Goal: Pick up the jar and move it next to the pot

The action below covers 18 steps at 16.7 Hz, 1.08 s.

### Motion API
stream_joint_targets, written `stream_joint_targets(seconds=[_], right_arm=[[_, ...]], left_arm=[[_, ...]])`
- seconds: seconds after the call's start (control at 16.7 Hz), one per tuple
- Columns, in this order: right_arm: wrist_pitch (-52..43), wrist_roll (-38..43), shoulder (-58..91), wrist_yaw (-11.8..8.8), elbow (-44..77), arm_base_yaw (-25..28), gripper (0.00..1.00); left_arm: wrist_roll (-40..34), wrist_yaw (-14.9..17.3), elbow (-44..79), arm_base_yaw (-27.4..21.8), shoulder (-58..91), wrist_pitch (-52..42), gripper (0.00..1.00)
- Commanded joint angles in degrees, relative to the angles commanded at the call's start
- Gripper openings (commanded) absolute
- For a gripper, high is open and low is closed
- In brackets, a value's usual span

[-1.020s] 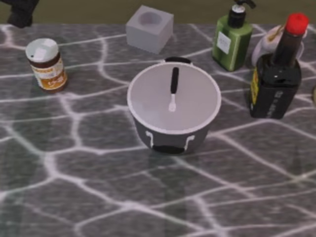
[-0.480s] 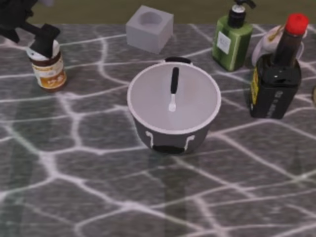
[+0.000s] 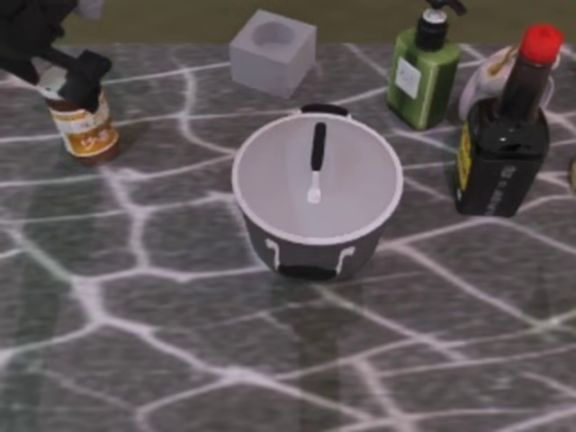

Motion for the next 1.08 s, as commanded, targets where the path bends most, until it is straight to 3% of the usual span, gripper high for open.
stream_joint_targets(seconds=[0.36,0.66,1.08], right_arm=[[0.00,0.00,0.00,0.00,0.00,0.00,1.00],[0.00,0.00,0.00,0.00,0.00,0.00,1.00],[0.00,0.00,0.00,0.00,0.00,0.00,1.00]], left_arm=[[-0.48,-0.05,-7.36,-0.64,1.08,8.40,1.00],[-0.54,-0.06,-8.12,-0.70,1.19,9.29,1.00],[-0.54,-0.06,-8.12,-0.70,1.19,9.29,0.47]])
